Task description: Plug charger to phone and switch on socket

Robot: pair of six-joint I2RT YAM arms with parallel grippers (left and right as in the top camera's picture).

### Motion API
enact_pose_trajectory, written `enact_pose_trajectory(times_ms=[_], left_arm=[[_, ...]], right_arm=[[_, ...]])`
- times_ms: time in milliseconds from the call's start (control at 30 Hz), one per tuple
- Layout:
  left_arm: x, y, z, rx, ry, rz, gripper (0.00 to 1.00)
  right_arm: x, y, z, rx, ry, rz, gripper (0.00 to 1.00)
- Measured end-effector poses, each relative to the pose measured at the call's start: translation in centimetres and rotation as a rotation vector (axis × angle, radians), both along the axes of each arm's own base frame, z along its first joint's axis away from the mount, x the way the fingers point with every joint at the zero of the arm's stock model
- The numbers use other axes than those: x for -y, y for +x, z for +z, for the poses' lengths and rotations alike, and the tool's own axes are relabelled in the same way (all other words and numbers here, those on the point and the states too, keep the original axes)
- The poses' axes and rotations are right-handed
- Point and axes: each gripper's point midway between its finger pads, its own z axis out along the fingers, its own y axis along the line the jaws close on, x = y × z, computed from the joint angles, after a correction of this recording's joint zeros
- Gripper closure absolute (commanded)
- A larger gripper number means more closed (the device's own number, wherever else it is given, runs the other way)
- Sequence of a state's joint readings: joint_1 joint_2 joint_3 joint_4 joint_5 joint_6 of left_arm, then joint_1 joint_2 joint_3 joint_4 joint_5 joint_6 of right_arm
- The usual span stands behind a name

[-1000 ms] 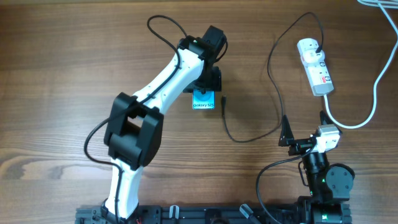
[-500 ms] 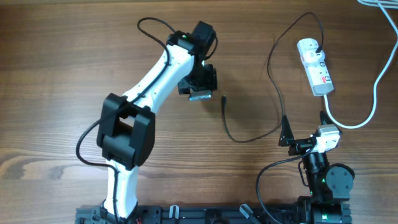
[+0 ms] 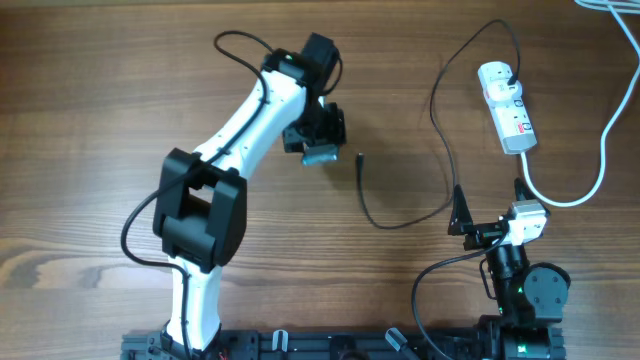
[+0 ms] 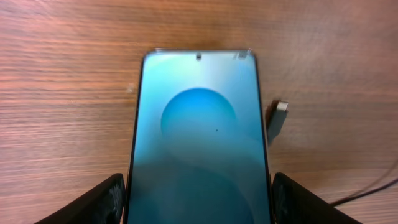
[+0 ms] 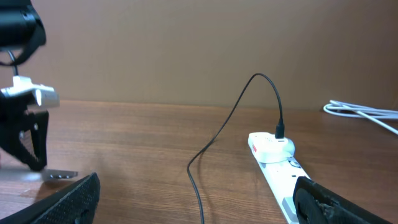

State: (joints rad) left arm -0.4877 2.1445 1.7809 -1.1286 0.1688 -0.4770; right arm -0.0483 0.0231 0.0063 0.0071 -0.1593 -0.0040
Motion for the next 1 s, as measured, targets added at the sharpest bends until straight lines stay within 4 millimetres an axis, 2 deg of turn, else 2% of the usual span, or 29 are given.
enact_pose_trajectory(times_ms=[233, 333, 400, 567, 800, 900, 1000], left_arm=[[1.8, -2.6, -3.9, -0.008, 0.013, -0.07, 0.29], [1.5, -2.8, -5.0, 0.003, 0.028, -0.072, 0.3], [1.4, -2.6, -5.1, 0.015, 0.036, -0.071, 0.28], [1.2, -1.6, -5.1, 0.072, 0.053, -0.063, 0.04], [0.5, -1.4, -5.9, 0.095, 0.082, -0.051, 0.03], [0.2, -1.3, -5.9, 0.101, 0.097, -0.043, 0.08], [0.0, -1.4, -6.0, 0.101, 0.108, -0.038, 0.09]], right_arm=[[0.0, 0.0, 0.0, 0.0, 0.0, 0.0, 0.0], [0.0, 0.0, 0.0, 0.0, 0.0, 0.0, 0.0], [0.0, 0.0, 0.0, 0.0, 0.0, 0.0, 0.0], [0.0, 0.0, 0.0, 0.0, 0.0, 0.0, 0.0], [0.0, 0.0, 0.0, 0.0, 0.0, 0.0, 0.0], [0.0, 0.0, 0.0, 0.0, 0.0, 0.0, 0.0], [0.0, 0.0, 0.0, 0.0, 0.0, 0.0, 0.0]])
